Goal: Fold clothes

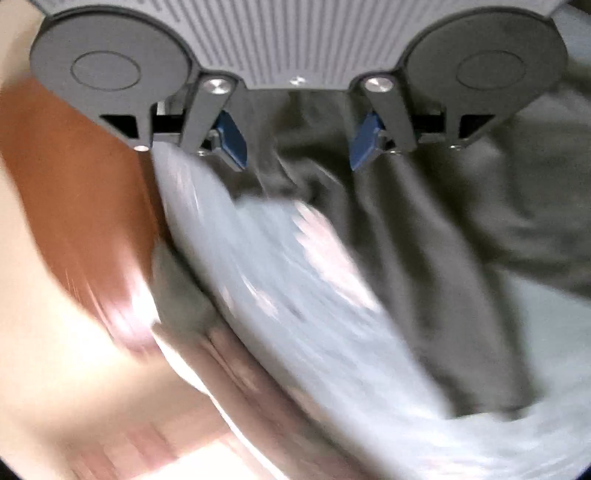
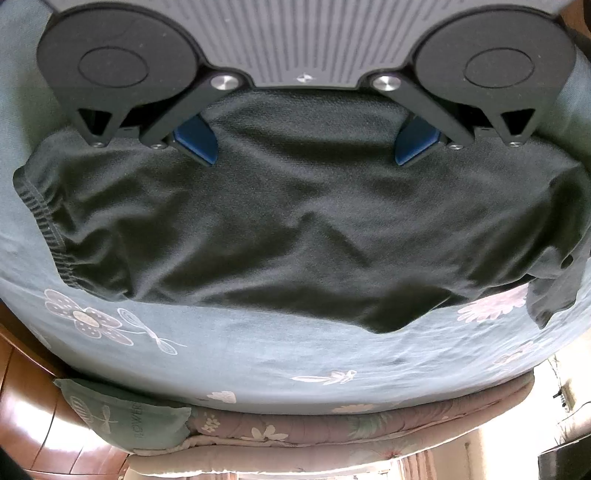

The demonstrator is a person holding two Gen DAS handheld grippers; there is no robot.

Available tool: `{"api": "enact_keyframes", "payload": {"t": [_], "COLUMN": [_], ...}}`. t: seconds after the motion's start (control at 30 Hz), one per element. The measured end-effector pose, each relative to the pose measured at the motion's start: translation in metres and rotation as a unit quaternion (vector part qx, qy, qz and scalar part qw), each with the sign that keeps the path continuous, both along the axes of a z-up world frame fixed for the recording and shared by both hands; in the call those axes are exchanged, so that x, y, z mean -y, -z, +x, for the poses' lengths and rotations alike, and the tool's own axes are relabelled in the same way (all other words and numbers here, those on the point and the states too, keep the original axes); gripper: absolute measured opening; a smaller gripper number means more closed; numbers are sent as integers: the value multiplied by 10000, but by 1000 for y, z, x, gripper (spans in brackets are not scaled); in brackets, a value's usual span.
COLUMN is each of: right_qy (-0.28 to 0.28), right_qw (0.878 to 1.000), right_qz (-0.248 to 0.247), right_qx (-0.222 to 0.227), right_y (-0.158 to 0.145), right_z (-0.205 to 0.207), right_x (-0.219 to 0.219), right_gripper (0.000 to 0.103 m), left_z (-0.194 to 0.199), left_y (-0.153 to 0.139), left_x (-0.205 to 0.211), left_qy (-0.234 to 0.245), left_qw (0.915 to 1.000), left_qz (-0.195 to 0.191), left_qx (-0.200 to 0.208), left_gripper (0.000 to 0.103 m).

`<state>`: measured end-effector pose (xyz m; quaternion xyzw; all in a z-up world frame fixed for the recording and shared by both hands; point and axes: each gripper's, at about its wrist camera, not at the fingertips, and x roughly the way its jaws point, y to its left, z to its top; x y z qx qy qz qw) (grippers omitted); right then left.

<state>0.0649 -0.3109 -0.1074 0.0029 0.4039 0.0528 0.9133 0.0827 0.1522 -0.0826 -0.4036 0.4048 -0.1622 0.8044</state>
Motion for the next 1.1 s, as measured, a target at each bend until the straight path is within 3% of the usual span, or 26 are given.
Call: {"api": "enact_keyframes", "payload": {"t": [0.13,0.27,0.63,0.9,1.1], "right_qy": [4,14,89,116,98], "right_qw": [10000,10000,9999,9998,9998], "right_qz": [-9,-22,-56,-81,-84], "right_qx": [-37,-72,-110,-158,-181], "right_y": [-1,-1,-1,-2,-3], "right_z": [1,3,4,6,6], "right_x": [0,-1,-3,-4,-4], "right_gripper": [103,103,103,103,103], "left_z": [4,9,51,50,76], "left_y": [31,59,53,50,55], "left_x": [-28,-51,-48,-40,-49], "left_qy": [-565,-1062,-947,-706,-888], "left_qw": [9958,9853,9919,9954,9928], "left_qz": [-602,-1154,-771,-645,-793], "left_qx": [-384,-679,-357,-101,113], "left_gripper": [62,62,62,64,64]}}
